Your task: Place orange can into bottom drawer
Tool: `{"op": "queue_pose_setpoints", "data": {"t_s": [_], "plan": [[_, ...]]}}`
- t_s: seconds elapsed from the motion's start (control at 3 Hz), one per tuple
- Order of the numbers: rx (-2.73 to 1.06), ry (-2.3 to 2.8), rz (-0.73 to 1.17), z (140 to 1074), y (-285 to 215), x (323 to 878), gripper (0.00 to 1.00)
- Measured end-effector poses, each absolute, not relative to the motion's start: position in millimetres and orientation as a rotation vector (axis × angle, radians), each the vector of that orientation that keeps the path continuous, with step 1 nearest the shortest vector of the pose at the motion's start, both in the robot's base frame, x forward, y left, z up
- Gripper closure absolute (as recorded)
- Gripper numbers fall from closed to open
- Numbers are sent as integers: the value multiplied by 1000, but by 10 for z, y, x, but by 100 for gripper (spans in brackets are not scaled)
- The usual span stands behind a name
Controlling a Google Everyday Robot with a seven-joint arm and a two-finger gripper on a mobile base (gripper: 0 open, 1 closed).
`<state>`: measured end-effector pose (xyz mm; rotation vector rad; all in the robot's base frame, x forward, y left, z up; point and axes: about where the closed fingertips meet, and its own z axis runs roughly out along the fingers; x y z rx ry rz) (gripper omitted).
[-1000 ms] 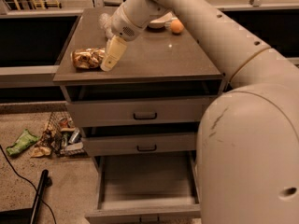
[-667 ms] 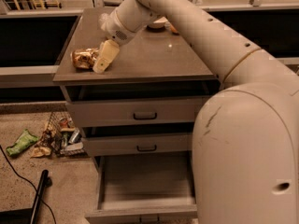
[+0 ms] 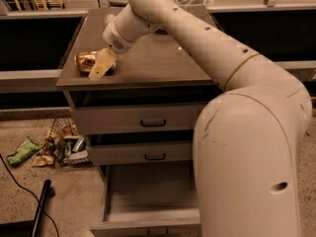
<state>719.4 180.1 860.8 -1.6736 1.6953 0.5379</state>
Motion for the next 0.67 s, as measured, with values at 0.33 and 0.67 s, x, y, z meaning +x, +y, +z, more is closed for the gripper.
{"op": "queue_pose_setpoints", "data": {"t_s": [0.33, 0.67], "plan": [[-1677, 1723, 527, 8505, 1849, 7274, 0], [-1695, 1754, 509, 8421, 1862, 7337, 0]]}}
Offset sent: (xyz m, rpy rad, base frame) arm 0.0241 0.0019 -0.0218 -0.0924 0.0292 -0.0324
